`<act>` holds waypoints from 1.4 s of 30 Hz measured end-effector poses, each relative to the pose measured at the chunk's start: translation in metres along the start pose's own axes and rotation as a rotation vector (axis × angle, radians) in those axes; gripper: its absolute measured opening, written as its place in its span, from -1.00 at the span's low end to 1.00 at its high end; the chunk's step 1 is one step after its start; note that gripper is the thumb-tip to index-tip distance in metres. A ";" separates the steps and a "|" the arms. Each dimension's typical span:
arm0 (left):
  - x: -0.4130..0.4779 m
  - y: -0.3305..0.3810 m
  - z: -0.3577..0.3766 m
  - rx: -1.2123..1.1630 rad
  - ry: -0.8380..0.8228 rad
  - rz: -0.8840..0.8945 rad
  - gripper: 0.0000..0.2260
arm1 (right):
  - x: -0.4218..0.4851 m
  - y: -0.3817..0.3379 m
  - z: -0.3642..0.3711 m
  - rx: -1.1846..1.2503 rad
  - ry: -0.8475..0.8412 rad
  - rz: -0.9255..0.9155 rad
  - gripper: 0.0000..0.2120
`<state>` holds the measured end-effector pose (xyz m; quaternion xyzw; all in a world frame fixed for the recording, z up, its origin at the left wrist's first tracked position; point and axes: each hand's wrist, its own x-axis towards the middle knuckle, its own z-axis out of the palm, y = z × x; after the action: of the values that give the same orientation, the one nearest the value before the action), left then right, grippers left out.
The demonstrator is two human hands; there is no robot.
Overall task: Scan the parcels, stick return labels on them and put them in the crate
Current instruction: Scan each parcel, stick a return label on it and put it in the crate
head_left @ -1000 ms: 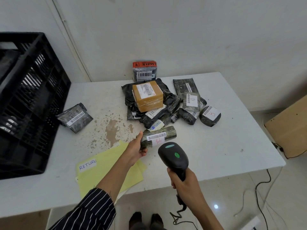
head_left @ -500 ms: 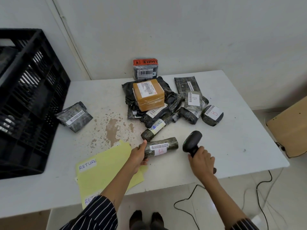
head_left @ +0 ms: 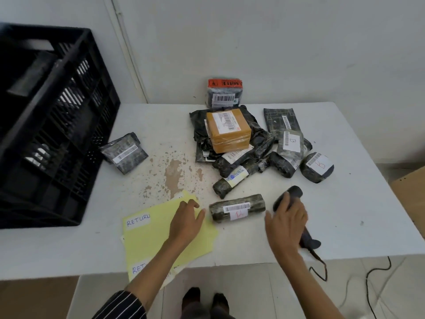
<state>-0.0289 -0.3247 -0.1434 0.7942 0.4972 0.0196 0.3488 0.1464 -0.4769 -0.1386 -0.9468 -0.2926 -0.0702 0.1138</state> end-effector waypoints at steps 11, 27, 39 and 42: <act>-0.040 -0.137 -0.045 0.251 0.265 0.078 -0.59 | -0.074 -0.185 0.046 0.737 -0.690 -0.479 -0.85; -0.043 -0.163 -0.033 0.298 0.224 0.010 -0.08 | -0.087 -0.252 0.068 0.449 -0.484 -0.381 -0.77; -0.041 -0.170 -0.029 0.333 0.238 -0.027 -0.16 | -0.090 -0.263 0.069 0.374 -0.482 -0.290 -0.82; -0.042 -0.172 -0.026 0.356 0.290 0.001 -0.14 | -0.097 -0.262 0.071 0.407 -0.395 -0.348 -0.81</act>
<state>-0.1932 -0.2994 -0.2092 0.8324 0.5373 0.0458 0.1279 -0.0775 -0.3010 -0.1805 -0.8357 -0.4744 0.1565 0.2281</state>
